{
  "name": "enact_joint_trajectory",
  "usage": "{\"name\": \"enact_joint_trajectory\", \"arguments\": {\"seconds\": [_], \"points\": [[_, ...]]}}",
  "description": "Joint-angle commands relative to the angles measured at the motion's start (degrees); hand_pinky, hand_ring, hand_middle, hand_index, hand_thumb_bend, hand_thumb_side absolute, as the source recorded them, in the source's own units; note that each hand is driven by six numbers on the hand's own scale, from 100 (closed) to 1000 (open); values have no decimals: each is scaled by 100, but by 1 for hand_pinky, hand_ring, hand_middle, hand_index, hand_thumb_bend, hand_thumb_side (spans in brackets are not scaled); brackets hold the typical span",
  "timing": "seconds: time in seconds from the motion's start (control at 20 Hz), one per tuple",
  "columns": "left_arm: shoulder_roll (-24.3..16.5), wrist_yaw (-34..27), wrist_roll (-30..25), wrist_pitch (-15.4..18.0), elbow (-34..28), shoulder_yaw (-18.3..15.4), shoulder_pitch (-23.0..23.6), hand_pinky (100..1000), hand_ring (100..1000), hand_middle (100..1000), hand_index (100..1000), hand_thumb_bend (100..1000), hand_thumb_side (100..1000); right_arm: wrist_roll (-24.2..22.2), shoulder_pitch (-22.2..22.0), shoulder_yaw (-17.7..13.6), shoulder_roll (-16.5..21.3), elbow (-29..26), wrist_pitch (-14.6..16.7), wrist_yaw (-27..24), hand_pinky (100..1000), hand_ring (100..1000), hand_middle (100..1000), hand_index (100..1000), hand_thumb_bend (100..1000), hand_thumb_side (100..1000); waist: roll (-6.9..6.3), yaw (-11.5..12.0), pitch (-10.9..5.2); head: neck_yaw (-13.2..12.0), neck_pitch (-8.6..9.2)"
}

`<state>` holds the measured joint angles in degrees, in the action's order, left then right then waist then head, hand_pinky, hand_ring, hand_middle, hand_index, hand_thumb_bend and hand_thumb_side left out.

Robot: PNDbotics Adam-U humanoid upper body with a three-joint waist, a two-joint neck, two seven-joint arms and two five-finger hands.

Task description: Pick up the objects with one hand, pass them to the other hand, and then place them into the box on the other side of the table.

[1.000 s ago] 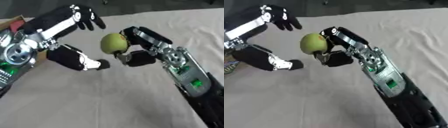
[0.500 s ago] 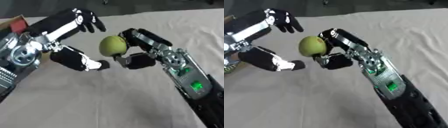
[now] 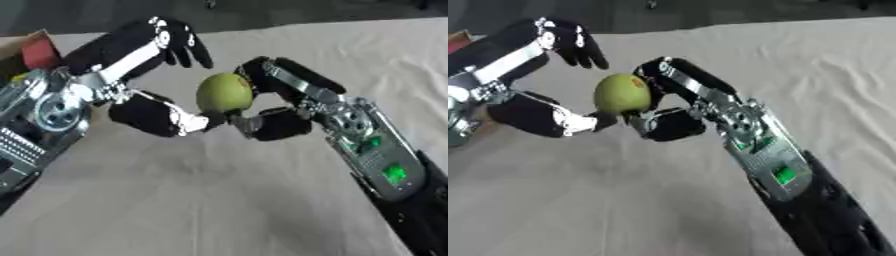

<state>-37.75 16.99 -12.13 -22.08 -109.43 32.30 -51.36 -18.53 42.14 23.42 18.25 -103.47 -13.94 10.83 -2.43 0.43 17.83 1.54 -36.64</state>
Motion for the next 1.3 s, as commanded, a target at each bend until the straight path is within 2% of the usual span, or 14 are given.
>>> {"name": "enact_joint_trajectory", "arguments": {"seconds": [0.05,0.3,0.55,0.65,0.85,1.1,1.3], "points": [[-32,-98,178,11,-9,5,-54,682,630,626,665,509,367,-13,37,-28,163,-264,14,-66,563,509,498,452,100,100,12,6,-87,-22,3],[-7,-161,248,36,41,40,-47,680,627,618,656,512,353,-16,-1,-43,232,-384,-43,-145,562,508,498,451,100,100,13,6,-70,-25,1],[23,-134,124,68,77,67,-44,691,649,646,680,588,326,-12,2,-49,231,-419,-67,-169,560,507,498,451,100,100,13,-7,-67,-27,-2],[27,-166,26,102,84,76,-34,706,666,669,704,658,358,-9,4,-57,228,-420,-67,-175,560,507,498,451,100,100,13,-12,-66,-27,-6],[2,-298,-207,272,54,67,-9,720,680,690,731,696,405,-14,5,-75,220,-400,-54,-179,557,506,499,450,100,100,11,-11,-63,-21,-19],[7,-366,-417,456,25,61,-15,720,681,691,732,702,390,9,14,-86,190,-390,-65,-188,551,504,498,449,100,100,15,-11,-63,-16,-28],[51,-338,-431,466,67,50,-27,709,667,668,713,643,359,13,18,-80,184,-388,-81,-189,548,503,497,447,100,100,19,-16,-60,-24,-15]]}}
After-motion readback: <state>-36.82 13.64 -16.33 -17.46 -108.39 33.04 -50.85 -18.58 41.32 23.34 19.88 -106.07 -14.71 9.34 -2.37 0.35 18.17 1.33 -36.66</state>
